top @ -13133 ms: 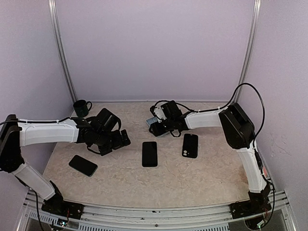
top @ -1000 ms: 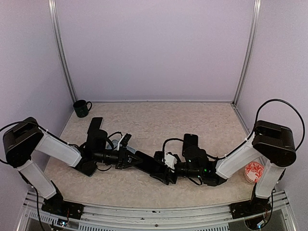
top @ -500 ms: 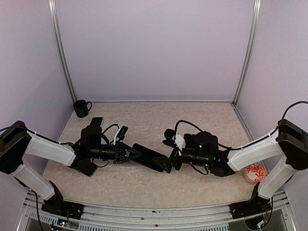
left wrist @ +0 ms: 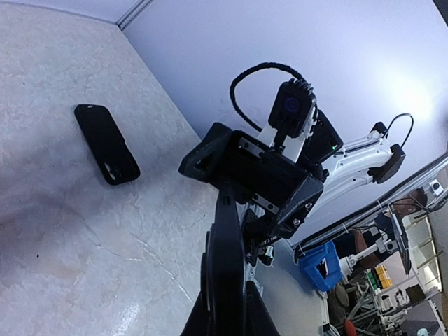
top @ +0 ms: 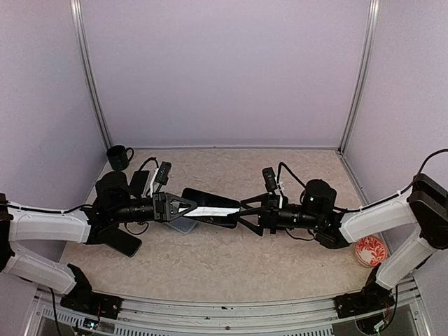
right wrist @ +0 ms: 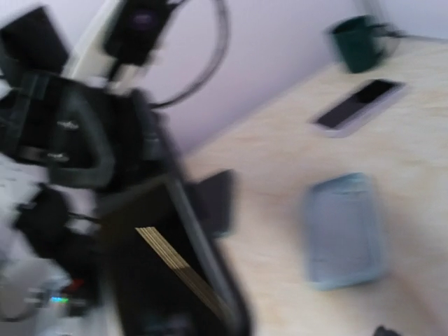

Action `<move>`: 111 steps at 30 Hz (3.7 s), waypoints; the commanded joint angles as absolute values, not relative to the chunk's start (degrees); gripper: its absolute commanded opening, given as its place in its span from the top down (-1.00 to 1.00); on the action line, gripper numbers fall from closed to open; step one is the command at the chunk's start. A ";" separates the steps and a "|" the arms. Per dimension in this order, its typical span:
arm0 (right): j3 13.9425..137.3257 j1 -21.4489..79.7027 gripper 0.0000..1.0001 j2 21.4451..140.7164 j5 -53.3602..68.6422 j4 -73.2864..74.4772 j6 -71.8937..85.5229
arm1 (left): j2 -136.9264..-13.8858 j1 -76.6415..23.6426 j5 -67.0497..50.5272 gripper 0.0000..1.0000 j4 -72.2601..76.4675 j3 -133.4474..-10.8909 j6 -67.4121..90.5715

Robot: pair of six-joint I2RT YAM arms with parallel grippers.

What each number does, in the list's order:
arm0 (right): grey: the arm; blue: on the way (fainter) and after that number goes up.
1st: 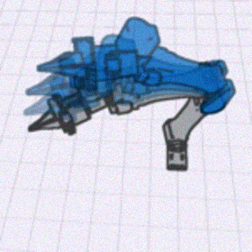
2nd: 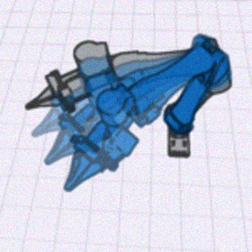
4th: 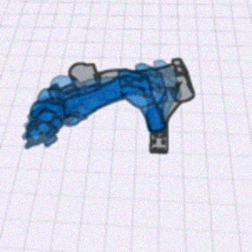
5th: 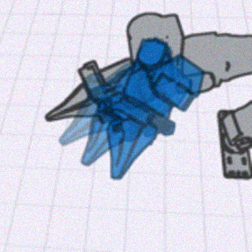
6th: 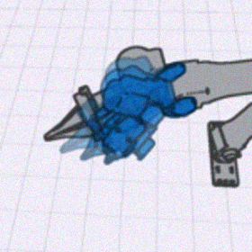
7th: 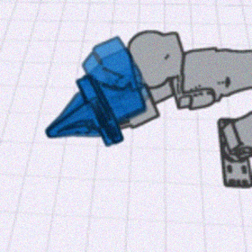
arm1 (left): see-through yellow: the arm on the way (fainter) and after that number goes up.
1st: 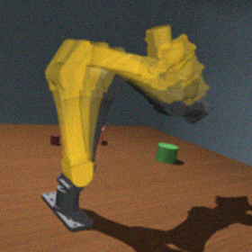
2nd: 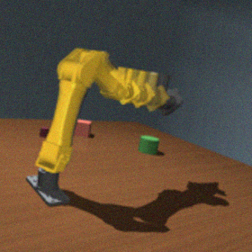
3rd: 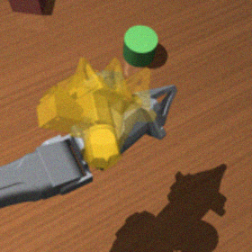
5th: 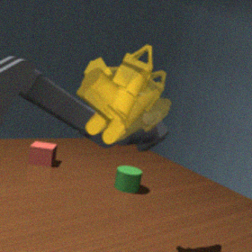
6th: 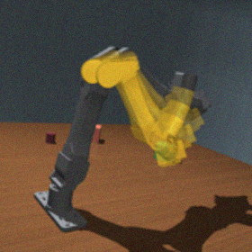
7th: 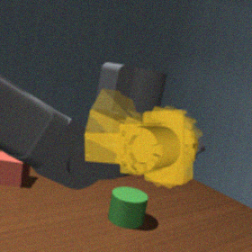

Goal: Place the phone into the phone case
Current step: Pass from the left arm to the right, then move the phone case to the center of the board.

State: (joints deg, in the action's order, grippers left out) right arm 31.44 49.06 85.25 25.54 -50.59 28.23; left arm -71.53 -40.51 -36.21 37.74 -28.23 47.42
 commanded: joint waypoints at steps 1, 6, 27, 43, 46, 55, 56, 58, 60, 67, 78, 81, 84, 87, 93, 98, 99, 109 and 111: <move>32.10 48.77 -0.77 91.56 38.72 -69.30 43.76 | -69.12 -41.67 -33.90 1.00 42.02 -28.18 45.42; 33.25 48.77 -0.64 99.46 40.94 -84.29 56.76 | -69.30 -42.42 -33.23 1.00 42.45 -28.94 45.02; 38.32 50.71 -0.45 107.46 39.86 -92.61 66.91 | -73.23 -44.45 -30.64 1.00 43.93 -29.84 44.65; 39.41 52.03 -0.37 109.48 39.56 -91.59 66.97 | -72.13 -44.82 -26.63 1.00 44.12 -28.78 44.15; 39.30 52.03 -0.28 109.47 39.64 -91.77 66.81 | -72.40 -44.81 -26.69 1.00 44.30 -28.65 44.37; 39.51 51.94 0.50 109.09 40.01 -90.26 64.78 | -72.97 -44.91 -27.20 1.00 43.03 -28.90 44.42; 39.73 51.94 0.64 109.22 40.26 -89.92 64.61 | -73.06 -44.91 -27.24 1.00 42.72 -28.98 44.35; 39.89 51.92 0.81 109.46 40.49 -89.81 64.43 | -73.29 -44.93 -27.25 1.00 42.27 -29.18 44.22; 39.95 51.86 0.95 109.67 40.75 -90.13 64.23 | -73.33 -44.95 -27.14 0.97 41.83 -29.26 44.08; 39.53 51.69 1.00 109.06 40.94 -89.99 63.91 | -72.54 -44.16 -25.92 0.32 39.53 -29.29 43.27; 39.63 50.30 1.00 104.10 41.66 -73.11 59.18 | -68.21 -35.78 -22.56 -0.62 33.83 -26.82 44.10; 39.87 50.10 1.00 103.10 41.81 -68.88 57.82 | -67.75 -32.68 -18.92 -0.65 27.63 -28.02 43.48; 39.99 50.00 1.00 102.06 41.38 -65.86 56.18 | -68.69 -29.10 -15.72 -0.71 22.20 -29.56 43.16; 39.82 50.01 1.00 101.05 40.04 -63.39 54.77 | -70.53 -25.98 -14.40 -0.83 19.92 -30.58 43.47; 40.02 49.95 1.00 98.39 35.96 -54.97 50.64 | -76.55 -22.87 -11.64 -0.97 18.33 -32.51 44.25; 40.34 50.01 1.00 95.89 33.53 -48.62 48.02 | -82.69 -22.25 -9.45 -0.98 18.57 -34.74 43.72; 40.30 50.01 1.00 95.43 33.15 -47.84 47.72 | -84.11 -22.20 -8.90 -0.98 18.52 -35.22 43.51; 40.06 50.01 1.00 93.43 32.58 -43.94 48.34 | -94.59 -20.78 -7.48 -0.98 21.10 -37.59 41.91; 40.09 50.05 1.00 93.44 32.48 -43.73 48.62 | -96.43 -20.74 -8.29 -0.98 22.10 -37.75 41.92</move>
State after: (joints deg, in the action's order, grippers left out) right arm 38.74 50.43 95.44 32.75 -43.22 48.69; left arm -93.47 -21.37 -8.25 19.35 -35.99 43.18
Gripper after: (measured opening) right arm 0.052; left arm 0.989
